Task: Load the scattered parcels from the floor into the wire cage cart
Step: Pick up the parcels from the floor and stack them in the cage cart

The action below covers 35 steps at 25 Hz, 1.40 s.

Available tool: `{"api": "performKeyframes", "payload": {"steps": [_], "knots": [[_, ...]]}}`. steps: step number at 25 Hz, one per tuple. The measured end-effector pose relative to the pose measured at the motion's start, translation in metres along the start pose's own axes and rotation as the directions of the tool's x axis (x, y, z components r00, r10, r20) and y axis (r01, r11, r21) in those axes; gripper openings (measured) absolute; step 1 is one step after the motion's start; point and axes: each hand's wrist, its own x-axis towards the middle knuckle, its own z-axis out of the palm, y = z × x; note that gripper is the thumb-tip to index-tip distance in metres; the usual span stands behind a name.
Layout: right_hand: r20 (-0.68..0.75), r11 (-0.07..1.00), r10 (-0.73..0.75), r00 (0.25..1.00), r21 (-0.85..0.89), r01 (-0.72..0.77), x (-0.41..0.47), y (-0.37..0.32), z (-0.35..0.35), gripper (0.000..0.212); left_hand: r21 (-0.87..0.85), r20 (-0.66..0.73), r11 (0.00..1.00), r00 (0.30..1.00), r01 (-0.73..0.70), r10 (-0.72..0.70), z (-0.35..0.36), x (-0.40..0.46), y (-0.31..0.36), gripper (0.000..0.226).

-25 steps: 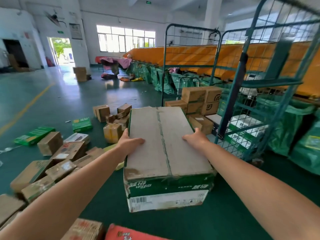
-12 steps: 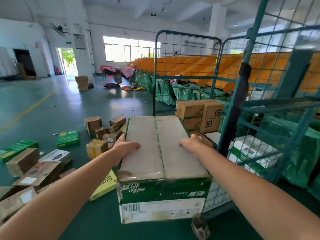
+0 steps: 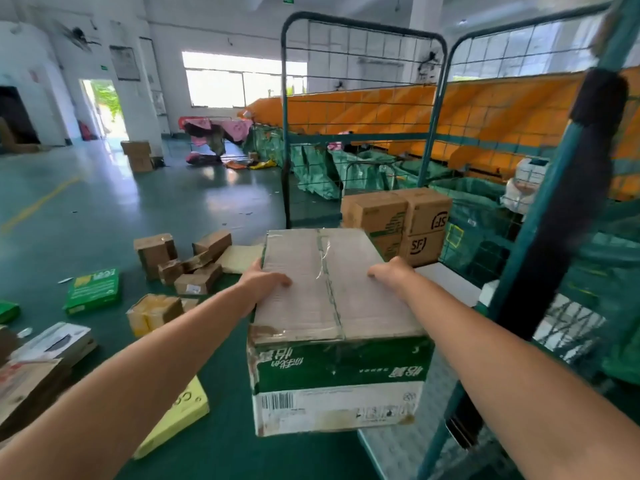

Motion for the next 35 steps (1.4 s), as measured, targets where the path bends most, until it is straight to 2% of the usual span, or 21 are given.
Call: {"api": "performKeyframes", "payload": {"steps": [3,10,17,20,24,28,33,35], "knots": [[-0.077,0.996,0.084,0.993,-0.037,-0.087,0.067,-0.019,-0.001,0.065,0.037,0.081,0.999,0.997,-0.009,0.006,0.016,0.093,0.025,0.062],[-0.283,0.973,0.229,0.932,0.099,-0.209,0.199,-0.04,-0.049,0.061,0.152,0.268,0.979,0.959,-0.14,0.095,0.102,0.272,0.106,0.047],[-0.451,0.95,0.313,0.836,0.139,-0.281,0.323,-0.023,-0.137,0.058,0.159,0.459,0.958,0.877,-0.238,0.142,0.231,0.407,0.176,0.062],[-0.534,0.924,0.381,0.754,0.19,-0.333,0.351,-0.014,-0.175,0.063,0.171,0.552,0.947,0.823,-0.272,0.137,0.287,0.439,0.205,0.063],[-0.583,0.887,0.454,0.674,0.228,-0.401,0.377,0.001,-0.217,0.066,0.159,0.675,0.931,0.725,-0.328,0.14,0.355,0.471,0.237,0.079],[-0.671,0.858,0.501,0.547,0.302,-0.416,0.399,0.016,-0.254,0.057,0.107,0.777,0.919,0.609,-0.38,0.161,0.419,0.493,0.267,0.069],[-0.735,0.817,0.544,0.404,0.354,-0.456,0.43,0.02,-0.287,0.06,0.049,0.862,0.92,0.482,-0.389,0.158,0.495,0.536,0.298,0.086],[-0.748,0.797,0.561,0.355,0.371,-0.477,0.439,0.021,-0.291,0.061,0.039,0.893,0.913,0.424,-0.407,0.151,0.518,0.548,0.304,0.085]]}}
